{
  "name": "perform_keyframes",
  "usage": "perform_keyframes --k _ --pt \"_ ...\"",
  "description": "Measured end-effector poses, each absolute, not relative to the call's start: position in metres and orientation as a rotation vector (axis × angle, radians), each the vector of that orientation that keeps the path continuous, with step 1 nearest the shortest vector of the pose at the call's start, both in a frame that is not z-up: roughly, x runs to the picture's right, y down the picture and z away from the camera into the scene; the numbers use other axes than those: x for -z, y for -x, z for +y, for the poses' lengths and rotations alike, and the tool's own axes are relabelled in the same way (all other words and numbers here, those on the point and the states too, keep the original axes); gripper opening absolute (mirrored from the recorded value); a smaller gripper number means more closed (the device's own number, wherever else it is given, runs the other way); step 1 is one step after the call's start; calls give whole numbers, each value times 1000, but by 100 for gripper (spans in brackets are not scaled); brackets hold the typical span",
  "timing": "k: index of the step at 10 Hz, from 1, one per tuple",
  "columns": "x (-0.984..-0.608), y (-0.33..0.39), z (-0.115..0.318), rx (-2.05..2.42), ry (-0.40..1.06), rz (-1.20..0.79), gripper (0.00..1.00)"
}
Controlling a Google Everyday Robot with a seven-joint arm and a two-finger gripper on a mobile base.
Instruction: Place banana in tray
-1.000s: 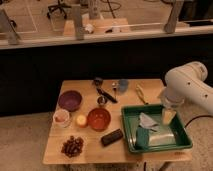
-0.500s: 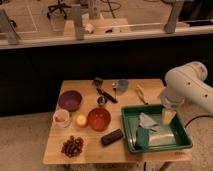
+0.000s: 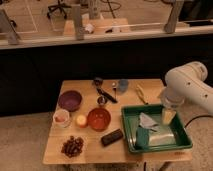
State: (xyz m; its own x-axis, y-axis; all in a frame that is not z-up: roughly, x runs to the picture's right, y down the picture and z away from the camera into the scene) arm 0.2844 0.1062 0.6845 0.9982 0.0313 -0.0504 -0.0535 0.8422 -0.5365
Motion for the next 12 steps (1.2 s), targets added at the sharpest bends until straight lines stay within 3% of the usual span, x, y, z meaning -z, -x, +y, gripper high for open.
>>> perform_keyframes --k 9,12 --pt "-685 -285 105 -50 565 41 80" --pt "-707 -298 90 -148 519 67 80"
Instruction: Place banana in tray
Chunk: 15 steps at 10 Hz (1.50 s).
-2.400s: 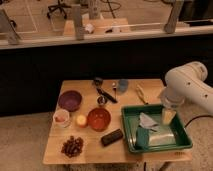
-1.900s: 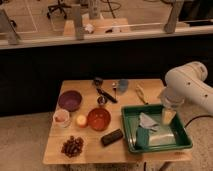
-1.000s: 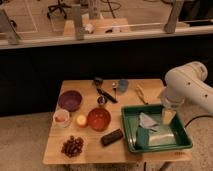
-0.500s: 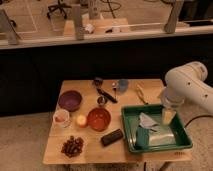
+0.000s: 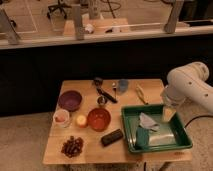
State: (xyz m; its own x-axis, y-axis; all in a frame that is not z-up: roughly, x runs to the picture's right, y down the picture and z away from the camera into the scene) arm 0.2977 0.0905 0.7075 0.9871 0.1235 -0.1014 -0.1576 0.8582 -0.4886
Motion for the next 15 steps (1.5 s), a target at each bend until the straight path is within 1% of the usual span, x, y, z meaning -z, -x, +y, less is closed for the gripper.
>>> perform_keyframes --k 3,4,5,6,12,13,15 --pt "-753 -311 38 -237 425 72 80" --pt "-771 -312 12 -268 376 57 80" --pt "-783 -316 -6 -299 332 60 80" --pt "-789 -318 -14 -313 314 60 80" --pt "-791 -319 -16 -320 308 61 80" --pt "-795 -318 -15 -329 312 61 80" --pt "-819 -302 -7 -361 339 51 80"
